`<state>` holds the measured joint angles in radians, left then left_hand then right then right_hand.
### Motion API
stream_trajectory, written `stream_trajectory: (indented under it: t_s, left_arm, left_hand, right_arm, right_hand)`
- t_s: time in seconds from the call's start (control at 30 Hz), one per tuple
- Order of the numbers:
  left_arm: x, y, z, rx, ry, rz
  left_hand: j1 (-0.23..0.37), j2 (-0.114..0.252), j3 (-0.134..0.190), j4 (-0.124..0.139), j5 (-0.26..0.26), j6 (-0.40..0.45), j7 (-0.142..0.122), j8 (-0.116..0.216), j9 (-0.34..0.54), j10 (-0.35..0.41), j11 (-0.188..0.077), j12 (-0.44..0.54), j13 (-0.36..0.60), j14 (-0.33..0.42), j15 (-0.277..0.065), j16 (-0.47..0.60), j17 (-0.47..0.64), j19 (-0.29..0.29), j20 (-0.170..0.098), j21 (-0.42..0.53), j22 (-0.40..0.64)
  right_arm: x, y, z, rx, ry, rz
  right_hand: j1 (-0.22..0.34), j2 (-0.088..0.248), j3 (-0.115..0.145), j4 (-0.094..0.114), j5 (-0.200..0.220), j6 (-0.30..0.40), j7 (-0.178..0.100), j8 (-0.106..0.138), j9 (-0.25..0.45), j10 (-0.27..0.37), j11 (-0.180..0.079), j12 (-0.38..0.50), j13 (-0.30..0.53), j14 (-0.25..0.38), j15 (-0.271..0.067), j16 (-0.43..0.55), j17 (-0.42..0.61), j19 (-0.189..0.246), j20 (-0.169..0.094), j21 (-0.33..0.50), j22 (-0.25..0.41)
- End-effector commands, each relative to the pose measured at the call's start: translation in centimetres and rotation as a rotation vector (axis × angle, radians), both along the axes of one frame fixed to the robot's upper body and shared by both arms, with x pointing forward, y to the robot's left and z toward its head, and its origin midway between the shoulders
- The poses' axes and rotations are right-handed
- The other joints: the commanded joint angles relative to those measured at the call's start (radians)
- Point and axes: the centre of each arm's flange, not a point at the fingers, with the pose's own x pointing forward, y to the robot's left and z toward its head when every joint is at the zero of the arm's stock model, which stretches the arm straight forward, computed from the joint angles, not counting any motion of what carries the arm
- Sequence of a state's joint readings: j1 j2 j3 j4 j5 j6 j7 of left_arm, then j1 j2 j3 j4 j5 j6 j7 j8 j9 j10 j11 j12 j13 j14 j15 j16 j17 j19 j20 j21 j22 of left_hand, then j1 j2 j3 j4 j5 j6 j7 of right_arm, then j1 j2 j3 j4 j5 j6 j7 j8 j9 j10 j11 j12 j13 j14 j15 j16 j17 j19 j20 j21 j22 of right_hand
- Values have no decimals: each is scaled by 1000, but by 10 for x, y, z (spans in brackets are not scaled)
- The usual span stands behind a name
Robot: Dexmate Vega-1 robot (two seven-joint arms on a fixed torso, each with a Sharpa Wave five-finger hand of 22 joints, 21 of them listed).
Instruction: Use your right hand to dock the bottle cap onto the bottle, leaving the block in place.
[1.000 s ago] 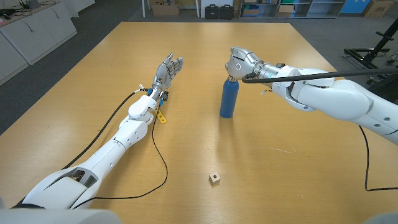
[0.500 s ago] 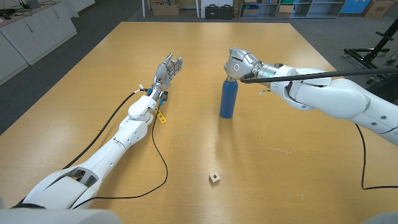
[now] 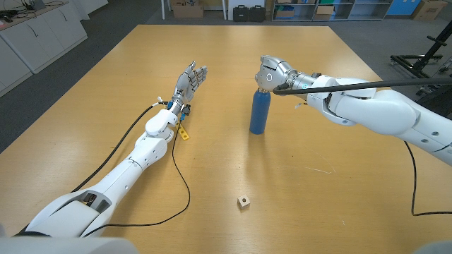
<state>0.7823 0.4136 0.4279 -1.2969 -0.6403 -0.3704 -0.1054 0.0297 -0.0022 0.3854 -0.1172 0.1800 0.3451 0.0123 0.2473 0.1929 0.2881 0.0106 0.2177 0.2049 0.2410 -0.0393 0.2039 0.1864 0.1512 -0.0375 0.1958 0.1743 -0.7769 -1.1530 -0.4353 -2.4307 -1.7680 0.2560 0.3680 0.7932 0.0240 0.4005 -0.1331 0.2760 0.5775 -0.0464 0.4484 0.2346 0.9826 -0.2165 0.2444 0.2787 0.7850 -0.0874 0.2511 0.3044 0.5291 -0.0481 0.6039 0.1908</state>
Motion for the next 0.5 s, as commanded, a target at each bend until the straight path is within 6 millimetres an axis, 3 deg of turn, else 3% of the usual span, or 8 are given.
stream_trajectory:
  t_s: [0.03,0.17,0.33,0.5]
  left_arm:
    - [1,0,0,1,3,-1]
    - [1,1,0,1,2,-1]
    - [2,1,-1,0,4,-3]
    - [2,2,-2,-1,5,-4]
  left_hand:
    - [0,4,9,-2,-1,10,-2,-3,5,9,1,-3,3,7,-21,0,3,5,-25,0,3]
    - [0,4,9,-3,-1,10,-2,-3,5,9,1,-3,3,7,-20,0,3,5,-25,0,3]
    - [0,4,9,-3,-1,12,-3,-3,5,8,0,-4,3,7,-21,0,3,5,-24,0,3]
    - [0,4,9,-3,-1,12,-4,-3,5,9,-1,-3,3,8,-21,0,3,4,-25,-1,3]
  right_arm:
    - [1,2,0,-7,-16,3]
    - [1,3,-1,-11,-26,4]
    - [3,5,-1,-12,-42,-13]
    - [4,5,-1,0,-50,-29]
  right_hand:
    - [71,65,-14,5,4,214,-177,116,-1,-28,-3,-15,6,1,-122,-8,8,-11,-123,1,0]
    - [56,47,-21,6,8,165,-177,101,-3,-59,-4,-27,8,-15,-120,-16,13,-18,-118,-4,-1]
    - [27,25,-33,10,24,89,-176,74,-7,-125,-4,-42,16,-57,-115,-29,26,-40,-87,-18,-2]
    - [9,11,-40,13,33,38,-175,53,-11,-172,-4,-48,20,-84,-114,-34,34,-46,-75,-24,-2]
